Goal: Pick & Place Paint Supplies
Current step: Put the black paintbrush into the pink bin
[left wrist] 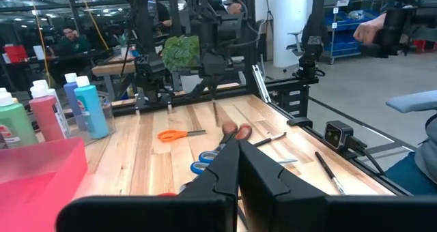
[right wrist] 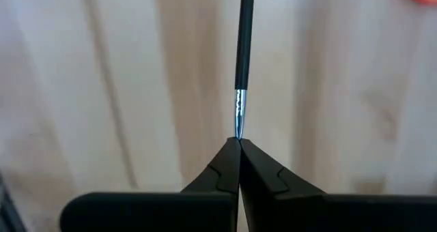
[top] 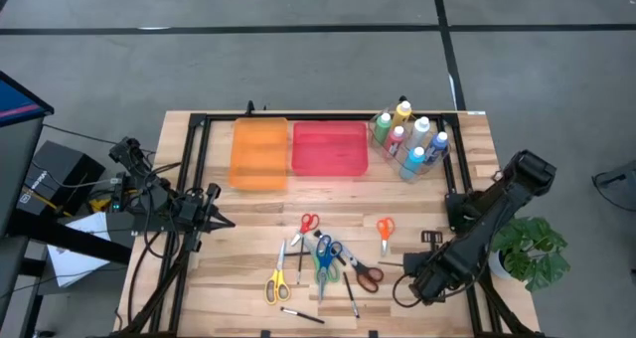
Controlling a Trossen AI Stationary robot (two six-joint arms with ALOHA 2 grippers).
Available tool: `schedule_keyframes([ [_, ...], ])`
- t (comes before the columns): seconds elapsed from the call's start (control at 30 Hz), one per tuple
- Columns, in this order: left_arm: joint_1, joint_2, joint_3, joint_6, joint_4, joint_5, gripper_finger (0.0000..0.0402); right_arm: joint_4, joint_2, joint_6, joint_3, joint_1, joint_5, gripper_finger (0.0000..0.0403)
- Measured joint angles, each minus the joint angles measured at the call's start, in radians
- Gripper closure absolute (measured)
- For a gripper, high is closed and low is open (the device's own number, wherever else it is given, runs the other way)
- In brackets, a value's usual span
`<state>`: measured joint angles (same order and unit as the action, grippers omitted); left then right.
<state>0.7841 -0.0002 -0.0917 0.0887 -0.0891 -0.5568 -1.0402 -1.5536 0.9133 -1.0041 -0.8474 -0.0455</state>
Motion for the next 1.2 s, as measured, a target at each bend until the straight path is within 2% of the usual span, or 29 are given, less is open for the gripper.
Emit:
schedule_keyframes([
  [0.23,0.000,0.000,0.000,0.000,0.000,0.002,0.0399,-0.056,0.040,0.030,-0.010,0.006,-0.035,0.0403],
  [0.3,0.000,0.000,0.000,0.000,0.000,0.004,0.0399,-0.058,0.053,0.027,-0.010,0.017,-0.089,0.0403],
  [0.43,0.000,0.000,0.000,-0.008,0.010,0.003,0.0399,-0.042,0.082,-0.017,-0.010,0.063,-0.261,0.0403],
  [0.6,0.000,0.000,0.000,-0.019,0.063,-0.049,0.0401,0.072,0.121,-0.203,-0.010,0.190,-0.376,0.0403],
  [0.73,0.000,0.000,0.000,-0.017,0.058,-0.102,0.0401,0.228,0.141,-0.445,-0.010,0.328,-0.376,0.0403],
  [0.8,0.000,0.000,0.000,-0.018,0.061,-0.161,0.0401,0.304,0.146,-0.554,-0.010,0.399,-0.370,0.0403],
  [0.9,-0.001,0.000,0.000,-0.016,0.060,-0.206,0.0401,0.389,0.148,-0.657,-0.014,0.514,-0.338,0.0403],
  [1.07,0.000,0.000,0.000,0.025,0.058,-0.054,0.0401,0.464,0.112,-0.763,-0.062,0.687,-0.322,0.0403],
  [1.2,0.000,0.000,0.000,0.064,0.058,-0.040,0.0401,0.502,0.064,-0.832,-0.126,0.782,-0.318,0.0403],
])
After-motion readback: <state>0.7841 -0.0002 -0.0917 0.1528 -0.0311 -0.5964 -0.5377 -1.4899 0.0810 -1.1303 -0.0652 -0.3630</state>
